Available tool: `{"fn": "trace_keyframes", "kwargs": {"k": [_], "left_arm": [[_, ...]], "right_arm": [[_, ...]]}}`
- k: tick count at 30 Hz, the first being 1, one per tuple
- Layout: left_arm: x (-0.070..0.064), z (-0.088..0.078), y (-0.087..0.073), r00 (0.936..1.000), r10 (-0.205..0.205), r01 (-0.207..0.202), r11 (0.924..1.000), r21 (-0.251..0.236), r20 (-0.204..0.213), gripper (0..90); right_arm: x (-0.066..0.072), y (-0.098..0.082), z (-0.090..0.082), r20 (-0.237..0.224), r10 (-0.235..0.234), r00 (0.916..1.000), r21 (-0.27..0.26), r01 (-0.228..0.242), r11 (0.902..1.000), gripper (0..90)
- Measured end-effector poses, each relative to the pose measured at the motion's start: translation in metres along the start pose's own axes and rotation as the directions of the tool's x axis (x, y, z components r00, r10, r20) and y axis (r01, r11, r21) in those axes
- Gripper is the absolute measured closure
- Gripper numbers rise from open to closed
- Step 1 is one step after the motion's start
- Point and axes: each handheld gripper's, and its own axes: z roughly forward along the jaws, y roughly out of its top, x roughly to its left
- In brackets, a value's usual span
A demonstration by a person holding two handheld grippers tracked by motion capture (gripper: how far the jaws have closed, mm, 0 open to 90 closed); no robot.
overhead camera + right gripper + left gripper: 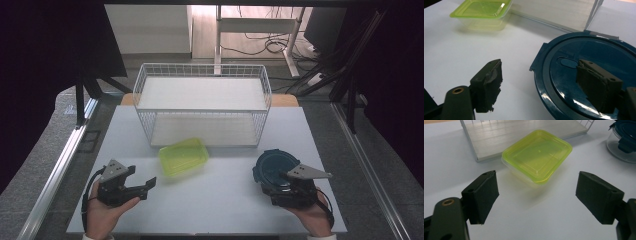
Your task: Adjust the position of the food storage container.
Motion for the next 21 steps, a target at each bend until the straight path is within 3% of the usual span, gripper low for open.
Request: {"fn": "trace_keyframes", "kwargs": {"k": [4,8,14,16,21], "left_arm": [[-0.001,-0.0009,0.0023,0.9998,-0.019,0.019,0.9998,0.004,0.006,18.2],[-0.0044,0.002,0.0025,1.0,-0.002,0.001,0.9997,0.024,0.01,18.4],[-0.0024,0.0029,0.0008,0.9998,-0.015,0.015,0.9992,0.037,0.01,18.6],[-0.0026,0.0016,0.0012,0.9988,-0.036,0.034,0.9986,0.04,0.035,18.7],[-0.0037,-0.0004,0.0025,0.9994,-0.023,0.023,0.9991,0.035,0.024,18.9]], "right_arm": [[-0.0003,0.0005,-0.002,-0.009,0.011,0.9999,-0.013,-0.011,0.9998,23.8],[-0.0018,0.0007,-0.0029,-0.012,0.014,0.9998,-0.01,-0.014,0.9998,25.3],[-0.0013,0.001,-0.0027,-0.019,0.01,0.9998,-0.002,-0.01,0.9999,26.6],[-0.0015,0.0006,-0.0035,-0.022,0.009,0.9997,0.003,-0.009,1.0,27.0],[-0.0031,0.0024,-0.0089,-0.031,0.011,0.9994,0.0,-0.011,0.9999,28.1]]}}
